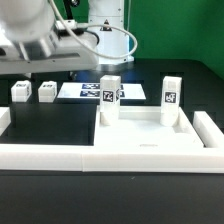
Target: Assemble square table
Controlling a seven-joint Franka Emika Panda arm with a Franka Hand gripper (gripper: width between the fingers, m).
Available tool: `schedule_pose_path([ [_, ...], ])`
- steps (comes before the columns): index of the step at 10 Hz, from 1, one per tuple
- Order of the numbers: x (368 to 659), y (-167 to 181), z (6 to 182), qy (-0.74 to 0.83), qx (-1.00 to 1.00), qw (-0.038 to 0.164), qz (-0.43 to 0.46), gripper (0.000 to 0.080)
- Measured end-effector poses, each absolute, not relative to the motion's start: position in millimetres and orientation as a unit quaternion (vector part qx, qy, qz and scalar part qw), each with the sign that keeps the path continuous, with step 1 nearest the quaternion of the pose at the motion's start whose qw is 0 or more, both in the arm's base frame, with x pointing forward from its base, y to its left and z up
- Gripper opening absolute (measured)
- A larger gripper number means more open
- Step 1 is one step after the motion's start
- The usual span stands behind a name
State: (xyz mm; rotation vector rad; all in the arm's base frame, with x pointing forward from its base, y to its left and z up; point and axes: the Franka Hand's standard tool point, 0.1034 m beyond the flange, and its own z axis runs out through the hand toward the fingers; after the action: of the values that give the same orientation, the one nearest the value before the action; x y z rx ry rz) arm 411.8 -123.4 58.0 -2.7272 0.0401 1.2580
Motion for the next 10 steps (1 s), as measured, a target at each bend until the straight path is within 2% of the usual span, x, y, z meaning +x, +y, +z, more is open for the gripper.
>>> schedule_pose_path([
  [2, 409, -120, 47.0, 0.013, -0.886, 0.08, 0.457, 0.0649],
  [4, 406, -115, 46.3, 0.003, -0.86, 0.09, 0.502, 0.0649],
  [6, 407, -116, 44.1, -0.01, -0.863, 0.091, 0.497, 0.0649],
  [8, 407, -138, 53.9, -0.023, -0.867, 0.084, 0.492, 0.0649],
  [10, 399, -142, 56.9, -0.02, -0.872, 0.084, 0.482, 0.0649],
])
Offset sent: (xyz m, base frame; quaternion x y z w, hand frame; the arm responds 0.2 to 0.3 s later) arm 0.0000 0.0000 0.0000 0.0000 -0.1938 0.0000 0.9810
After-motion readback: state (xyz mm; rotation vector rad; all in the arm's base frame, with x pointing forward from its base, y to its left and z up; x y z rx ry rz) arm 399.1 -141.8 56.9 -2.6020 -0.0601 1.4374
